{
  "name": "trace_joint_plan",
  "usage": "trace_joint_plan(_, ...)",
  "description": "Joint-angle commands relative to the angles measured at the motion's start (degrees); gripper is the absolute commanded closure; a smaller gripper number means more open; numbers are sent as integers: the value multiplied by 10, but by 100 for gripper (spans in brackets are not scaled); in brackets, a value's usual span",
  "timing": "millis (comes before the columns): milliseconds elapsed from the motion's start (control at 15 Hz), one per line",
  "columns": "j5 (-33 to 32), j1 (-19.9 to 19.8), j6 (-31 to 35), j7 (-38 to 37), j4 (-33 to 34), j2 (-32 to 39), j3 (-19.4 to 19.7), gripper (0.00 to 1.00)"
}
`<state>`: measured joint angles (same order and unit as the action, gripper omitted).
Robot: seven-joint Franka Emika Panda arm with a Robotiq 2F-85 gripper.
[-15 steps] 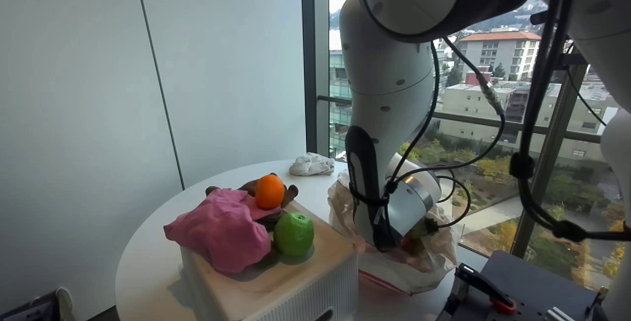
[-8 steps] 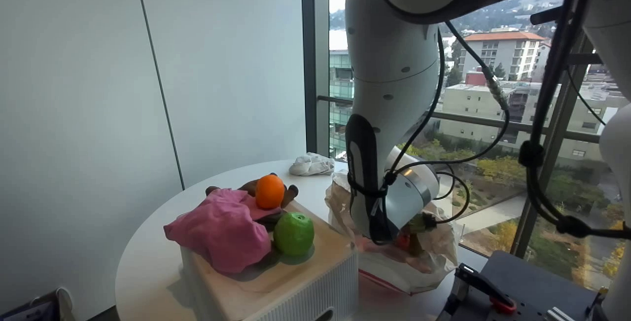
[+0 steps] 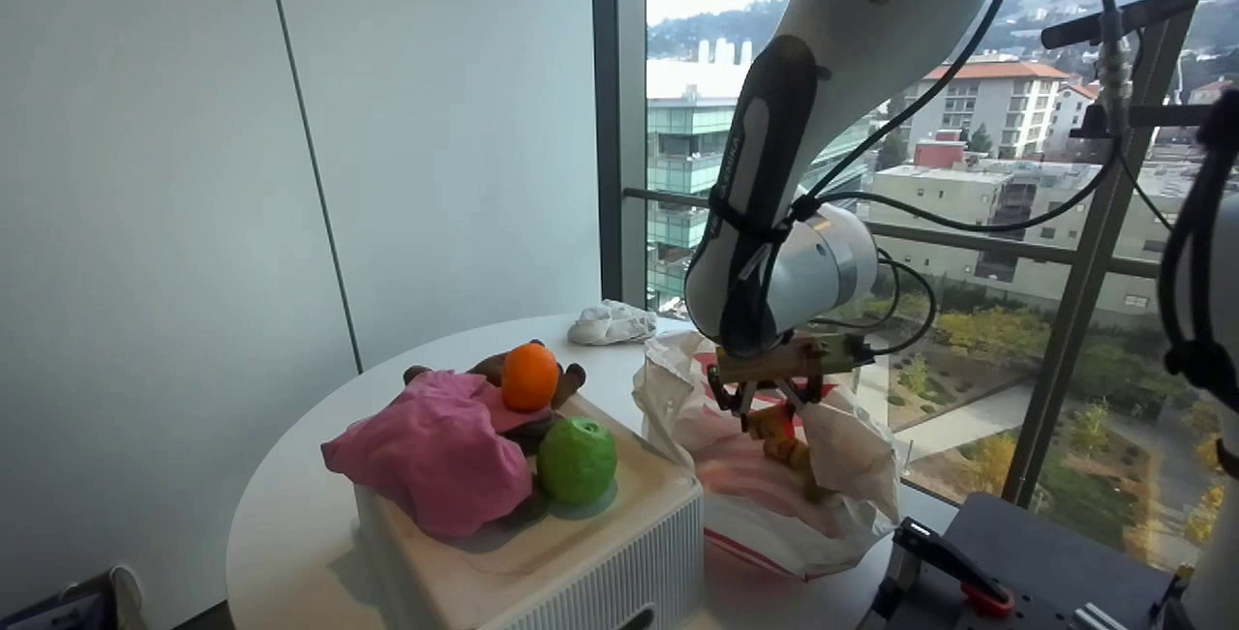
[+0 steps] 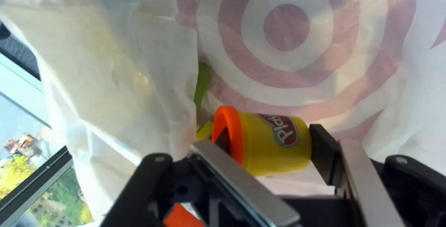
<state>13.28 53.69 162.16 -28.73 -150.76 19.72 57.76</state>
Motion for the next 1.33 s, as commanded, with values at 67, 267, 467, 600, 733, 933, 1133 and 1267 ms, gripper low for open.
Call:
trace_joint_plan(67,-103,106,-92,41,-4,-170,150,67)
trace_joint_plan(267,-190,139,-119,36,19,-246,181,67)
trace_joint_plan(467,-269,115,-122,29,33,-311,131,67)
trace_joint_plan(600,-314,96,-144,31,41,-362,88,67)
trace_joint_plan(733,-354,75,-186,40,46,-418,39,67)
trace_joint_plan(933,-376,68,-250,68,49,-483,-18,67)
trace_joint_plan(1133,-207,-45,-241,226,44,-456,-168,67)
trace_joint_plan(1267,-118,-77,-241,312,50,-447,-219,67)
